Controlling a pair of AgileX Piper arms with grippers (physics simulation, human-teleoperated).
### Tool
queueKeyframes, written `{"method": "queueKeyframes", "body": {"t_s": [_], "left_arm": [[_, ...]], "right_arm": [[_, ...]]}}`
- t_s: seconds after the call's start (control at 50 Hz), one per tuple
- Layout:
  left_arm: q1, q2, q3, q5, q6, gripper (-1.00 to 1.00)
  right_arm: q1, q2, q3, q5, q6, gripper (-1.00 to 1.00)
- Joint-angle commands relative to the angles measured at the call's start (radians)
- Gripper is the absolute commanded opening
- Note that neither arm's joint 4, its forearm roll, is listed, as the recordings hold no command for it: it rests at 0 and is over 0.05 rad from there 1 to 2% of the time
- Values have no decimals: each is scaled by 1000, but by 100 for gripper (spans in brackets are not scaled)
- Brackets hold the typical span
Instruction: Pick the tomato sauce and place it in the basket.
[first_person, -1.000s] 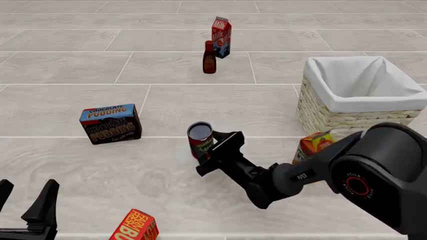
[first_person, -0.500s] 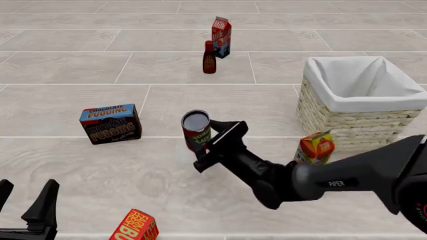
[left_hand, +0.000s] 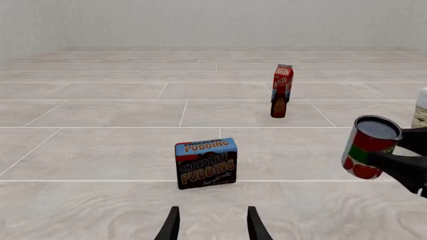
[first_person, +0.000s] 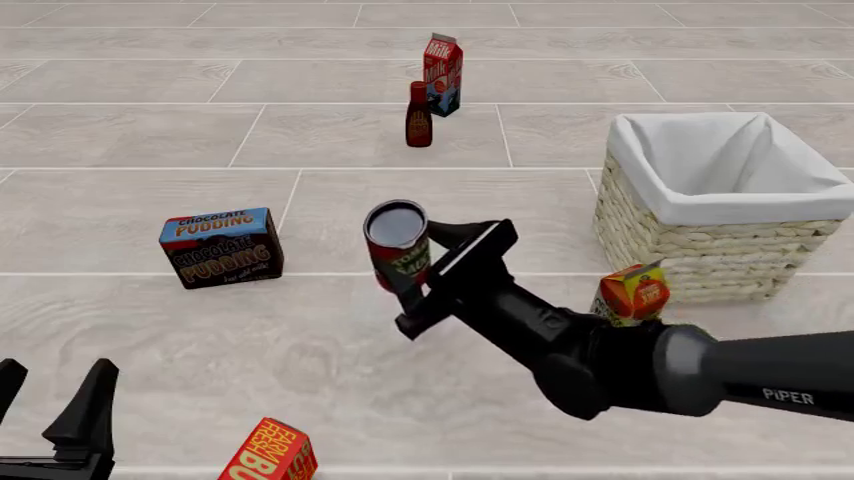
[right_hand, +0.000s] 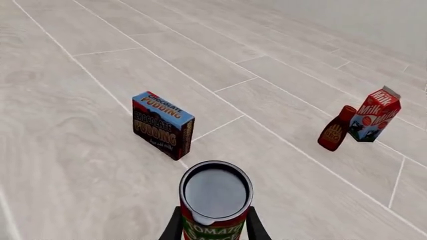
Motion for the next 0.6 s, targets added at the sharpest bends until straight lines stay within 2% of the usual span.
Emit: {"method": "queueKeyframes", "body": {"t_s": [0.02,0.38,0.52,0.56,0.6], "left_arm": [[0,0,0,0,0,100],[0,0,0,0,0,100],[0,0,0,0,0,100],[0,0,0,0,0,100],[0,0,0,0,0,100]], "right_arm": [[1,-89,13,82,2,-100],[-46,-159,5,160,-22,-100],[-71,-192,12,182,-16,-100],[-74,-205,10,199,7,-100],[-79,-214,15,205,-6,-100]]}}
